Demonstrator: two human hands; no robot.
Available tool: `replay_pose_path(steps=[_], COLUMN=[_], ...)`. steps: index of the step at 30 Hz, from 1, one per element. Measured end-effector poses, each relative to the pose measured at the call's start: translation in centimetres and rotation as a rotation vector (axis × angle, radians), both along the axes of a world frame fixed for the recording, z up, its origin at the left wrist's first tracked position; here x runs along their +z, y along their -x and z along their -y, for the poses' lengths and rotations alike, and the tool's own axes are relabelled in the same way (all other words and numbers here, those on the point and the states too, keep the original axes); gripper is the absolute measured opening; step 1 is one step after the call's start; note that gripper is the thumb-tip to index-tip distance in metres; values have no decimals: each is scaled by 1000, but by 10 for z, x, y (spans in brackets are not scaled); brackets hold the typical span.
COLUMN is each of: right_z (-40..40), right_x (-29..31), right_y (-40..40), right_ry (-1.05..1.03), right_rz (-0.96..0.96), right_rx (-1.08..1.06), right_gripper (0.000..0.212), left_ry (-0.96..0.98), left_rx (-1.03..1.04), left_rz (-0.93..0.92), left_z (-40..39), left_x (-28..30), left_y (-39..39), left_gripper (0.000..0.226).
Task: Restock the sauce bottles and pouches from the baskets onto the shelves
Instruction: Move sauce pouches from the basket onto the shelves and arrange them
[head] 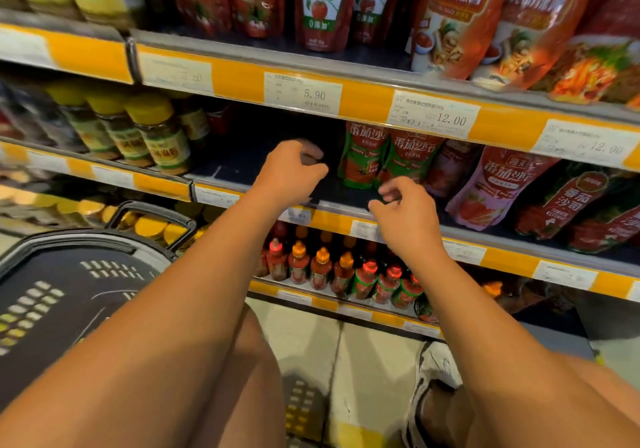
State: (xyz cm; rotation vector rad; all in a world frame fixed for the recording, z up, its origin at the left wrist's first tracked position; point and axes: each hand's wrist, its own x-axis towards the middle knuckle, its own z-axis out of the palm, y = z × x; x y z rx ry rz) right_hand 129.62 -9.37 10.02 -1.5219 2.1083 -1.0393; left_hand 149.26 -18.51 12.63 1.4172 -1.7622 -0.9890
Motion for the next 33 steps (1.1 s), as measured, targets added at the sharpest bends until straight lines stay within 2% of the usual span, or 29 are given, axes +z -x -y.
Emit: replay_pose_path(steps=[4, 8, 11, 13, 16, 21, 28, 31, 33], right_z=[-13, -28, -35, -37, -38, -24, 4, 6, 5], right_x=[0, 2, 2, 2, 3, 19, 2, -22, -42], right_y=[-42, -89, -123, -146, -186, -244, -346, -387, -409], right_ry=[-91, -162, -196, -218, -287, -340, -483, -543, -596], right_rz=[-29, -148, -188, -180, -138, -227, -646, -762, -820], right_rx=[286, 489, 600, 643, 732, 862, 1087, 1139, 1167], right_gripper=[14, 18, 9, 7, 8, 24, 29, 31, 24], left_ry=[15, 47, 32, 20, -44, -124, -287, -341, -411], left_rx=[-80, -22, 55, 128, 246, 392, 497, 494, 482], left_rz=[157, 225, 288, 330, 293, 291, 276, 298, 322], left_z=[-34, -77, -110, -132, -164, -204, -231, -239, -245], left_x=[13, 6, -13, -28, -47, -78, -134, -163, -182], left_y=[-53, -128, -189, -230, -284, -345, -390, -401, -408], left_gripper=[25, 29, 28, 22, 2, 29, 27, 23, 20])
